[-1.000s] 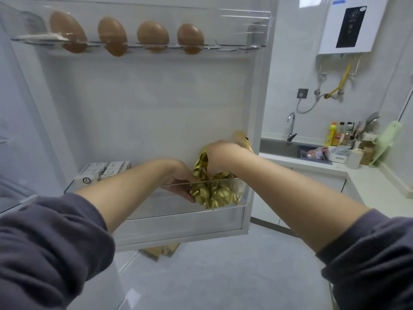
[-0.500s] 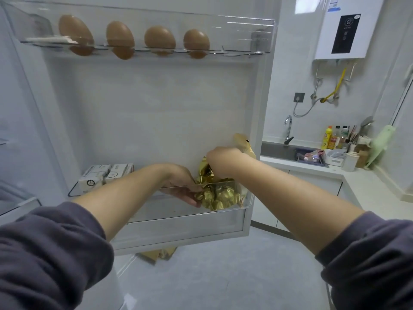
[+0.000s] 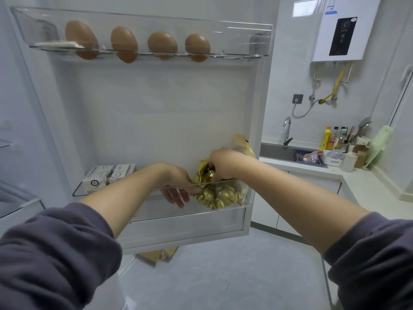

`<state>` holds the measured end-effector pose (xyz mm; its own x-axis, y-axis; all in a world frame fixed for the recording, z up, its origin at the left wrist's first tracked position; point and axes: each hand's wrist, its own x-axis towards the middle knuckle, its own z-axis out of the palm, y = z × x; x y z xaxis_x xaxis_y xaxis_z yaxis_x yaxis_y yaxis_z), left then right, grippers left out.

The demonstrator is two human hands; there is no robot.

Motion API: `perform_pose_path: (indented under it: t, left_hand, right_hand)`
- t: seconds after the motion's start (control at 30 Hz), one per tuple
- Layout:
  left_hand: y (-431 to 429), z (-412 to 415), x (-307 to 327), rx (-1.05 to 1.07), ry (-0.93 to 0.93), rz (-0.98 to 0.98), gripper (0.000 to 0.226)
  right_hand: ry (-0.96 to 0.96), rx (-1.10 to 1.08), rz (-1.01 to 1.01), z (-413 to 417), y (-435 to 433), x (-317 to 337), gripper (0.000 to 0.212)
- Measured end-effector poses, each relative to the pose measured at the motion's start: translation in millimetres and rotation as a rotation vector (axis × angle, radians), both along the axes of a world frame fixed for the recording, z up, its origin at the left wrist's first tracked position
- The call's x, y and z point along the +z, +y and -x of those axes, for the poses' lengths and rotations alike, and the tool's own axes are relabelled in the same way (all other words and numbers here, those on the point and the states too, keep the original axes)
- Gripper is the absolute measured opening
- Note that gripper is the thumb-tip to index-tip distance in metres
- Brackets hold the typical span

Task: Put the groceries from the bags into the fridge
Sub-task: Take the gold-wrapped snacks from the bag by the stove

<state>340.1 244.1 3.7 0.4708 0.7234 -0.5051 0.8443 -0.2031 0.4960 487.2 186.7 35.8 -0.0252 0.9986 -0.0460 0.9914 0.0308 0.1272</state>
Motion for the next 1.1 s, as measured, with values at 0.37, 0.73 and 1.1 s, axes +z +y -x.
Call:
perform_pose_path:
  t: [0.37, 0.73, 1.1]
  left_hand:
    - [2.0, 4.3, 2.3, 0.033, 0.048, -0.002, 0.039]
    - [-1.4, -5.4, 0.1, -0.05, 0.019, -0.043, 0.04]
    - [-7.1, 11.5, 12.0, 0.035, 0.1, -0.143, 0.035]
  right_hand:
    - [0.108, 0.056, -0.056, -6.3, -3.6, -6.5, 0.043]
    - [0.052, 0.039, -0.118, -10.9, -1.6, -6.4, 0.039]
    - [0.131, 0.039, -0.127, -7.8, -7.3, 5.0, 0.052]
